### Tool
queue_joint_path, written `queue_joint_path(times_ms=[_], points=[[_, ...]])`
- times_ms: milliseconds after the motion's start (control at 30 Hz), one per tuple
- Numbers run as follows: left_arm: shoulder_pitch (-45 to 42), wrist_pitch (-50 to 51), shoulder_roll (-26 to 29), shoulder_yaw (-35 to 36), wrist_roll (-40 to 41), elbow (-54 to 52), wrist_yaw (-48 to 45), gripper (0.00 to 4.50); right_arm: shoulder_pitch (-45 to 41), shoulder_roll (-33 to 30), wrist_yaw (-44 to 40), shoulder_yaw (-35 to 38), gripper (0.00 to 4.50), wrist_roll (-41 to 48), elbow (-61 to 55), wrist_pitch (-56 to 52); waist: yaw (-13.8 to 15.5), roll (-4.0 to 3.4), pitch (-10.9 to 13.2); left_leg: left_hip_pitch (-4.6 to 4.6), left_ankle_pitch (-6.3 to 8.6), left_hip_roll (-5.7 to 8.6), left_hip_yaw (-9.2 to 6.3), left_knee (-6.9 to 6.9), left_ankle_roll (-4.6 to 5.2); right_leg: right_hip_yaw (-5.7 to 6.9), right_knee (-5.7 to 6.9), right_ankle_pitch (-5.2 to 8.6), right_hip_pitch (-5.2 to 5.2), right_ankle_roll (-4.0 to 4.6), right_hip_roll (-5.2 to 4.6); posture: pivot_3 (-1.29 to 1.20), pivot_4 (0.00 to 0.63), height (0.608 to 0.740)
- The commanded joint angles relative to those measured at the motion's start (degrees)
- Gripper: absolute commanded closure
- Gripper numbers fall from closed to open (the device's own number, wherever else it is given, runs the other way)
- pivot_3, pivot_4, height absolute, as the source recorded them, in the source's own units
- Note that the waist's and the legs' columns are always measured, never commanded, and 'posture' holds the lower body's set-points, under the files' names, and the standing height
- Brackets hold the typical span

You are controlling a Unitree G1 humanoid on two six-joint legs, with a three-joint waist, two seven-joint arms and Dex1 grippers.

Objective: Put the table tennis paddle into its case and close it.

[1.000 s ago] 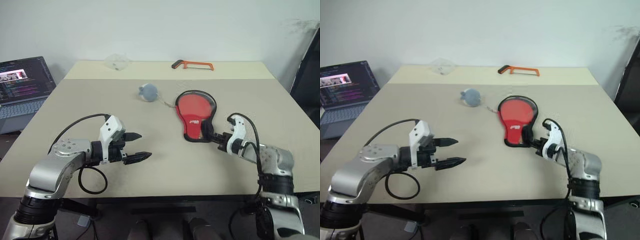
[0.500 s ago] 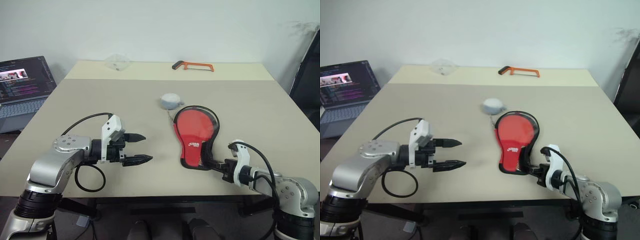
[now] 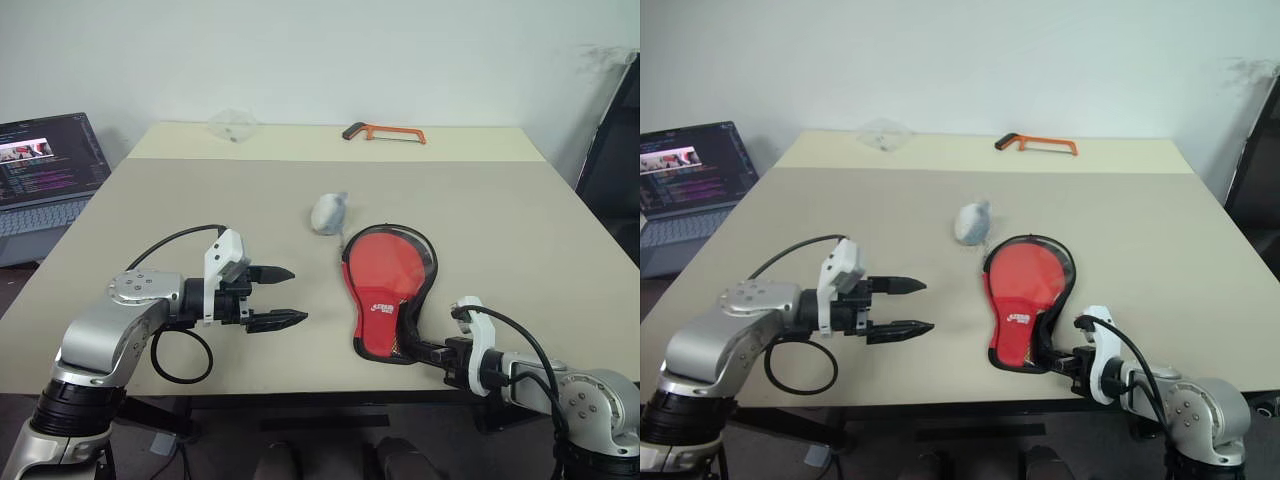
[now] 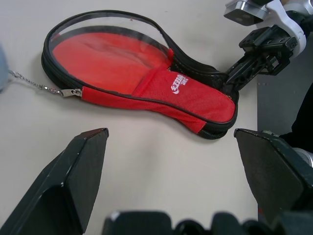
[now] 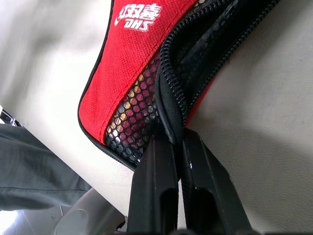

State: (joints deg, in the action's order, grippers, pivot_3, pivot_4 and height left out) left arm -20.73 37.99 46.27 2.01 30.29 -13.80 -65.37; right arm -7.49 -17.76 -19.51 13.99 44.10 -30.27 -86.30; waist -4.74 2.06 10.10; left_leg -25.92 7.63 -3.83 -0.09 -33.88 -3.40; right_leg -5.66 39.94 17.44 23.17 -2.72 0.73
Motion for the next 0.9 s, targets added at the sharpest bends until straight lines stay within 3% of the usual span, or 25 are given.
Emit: queue_joint_path(times_ms=[33, 567, 900], points=[[-0.4, -1.0, 0.2, 1.1, 1.0, -1.6, 0.2, 0.00, 1.0, -1.1, -1.6, -3.0, 4.47, 1.0, 1.6, -1.8, 0.0, 0.02, 0.0, 0.00, 0.00, 0.00, 0.00, 0.00, 0.00, 0.00, 0.00, 0.00, 0.00, 0.00, 0.00, 0.00, 0.150, 0.740], [-1.2, -1.7, 0.8, 0.3, 0.5, -0.1, -1.0, 0.00, 6.1, -8.8, -8.7, -5.4, 4.47, 6.0, -3.5, -1.8, 0.2, 0.14, -0.1, -0.01, 0.01, 0.02, -0.01, 0.00, 0.00, 0.01, -0.02, 0.05, -0.02, 0.00, -0.01, 0.00, 0.150, 0.740], [-1.3, -1.9, 0.6, -0.2, 0.0, -0.1, -0.9, 0.00, 3.3, -8.2, -5.9, -5.7, 4.47, 4.2, -0.6, 0.3, 0.0, 0.24, -0.1, 0.02, 0.01, 0.00, -0.01, 0.00, 0.00, 0.00, 0.00, 0.04, -0.02, -0.01, 0.00, 0.00, 0.150, 0.740]])
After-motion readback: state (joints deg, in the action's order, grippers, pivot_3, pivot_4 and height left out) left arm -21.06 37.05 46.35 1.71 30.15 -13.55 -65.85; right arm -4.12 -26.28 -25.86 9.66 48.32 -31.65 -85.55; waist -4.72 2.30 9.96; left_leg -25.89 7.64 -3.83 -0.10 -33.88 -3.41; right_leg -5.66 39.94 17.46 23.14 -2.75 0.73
